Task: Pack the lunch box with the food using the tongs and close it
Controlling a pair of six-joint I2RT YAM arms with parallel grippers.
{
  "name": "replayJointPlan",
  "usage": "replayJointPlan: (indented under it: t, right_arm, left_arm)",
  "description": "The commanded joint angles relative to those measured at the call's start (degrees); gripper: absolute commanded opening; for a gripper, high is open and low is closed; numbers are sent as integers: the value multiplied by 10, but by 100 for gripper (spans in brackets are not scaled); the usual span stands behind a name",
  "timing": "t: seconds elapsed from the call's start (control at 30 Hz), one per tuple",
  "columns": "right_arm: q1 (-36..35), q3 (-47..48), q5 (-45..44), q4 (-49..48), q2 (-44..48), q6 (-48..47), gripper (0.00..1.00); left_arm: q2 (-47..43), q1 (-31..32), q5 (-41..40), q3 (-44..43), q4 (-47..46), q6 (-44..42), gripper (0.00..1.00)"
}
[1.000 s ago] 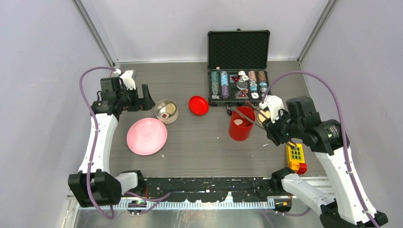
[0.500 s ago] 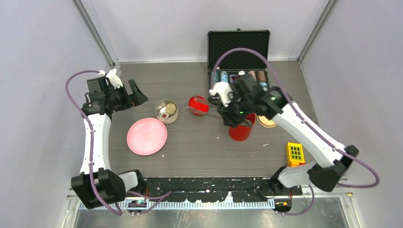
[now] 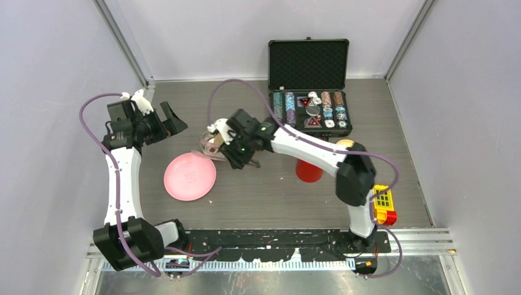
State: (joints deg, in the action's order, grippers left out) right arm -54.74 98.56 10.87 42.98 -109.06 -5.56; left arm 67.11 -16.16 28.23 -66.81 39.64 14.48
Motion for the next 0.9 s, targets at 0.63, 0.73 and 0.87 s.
replayJointPlan:
  t: [0.63,0.73,0.87]
  right_arm:
    - [-69,100,24,-107,-176,51,59]
    - [-69,105,13,-106,-182,53,62]
    - [-70,106,7,-104,-186,51,64]
  left_arm:
    - [1,-9,28,-1,-31,10,100]
    - [-1,-9,30,-2,-30,9,100]
    - [1,-10,31,-3,-30,10,100]
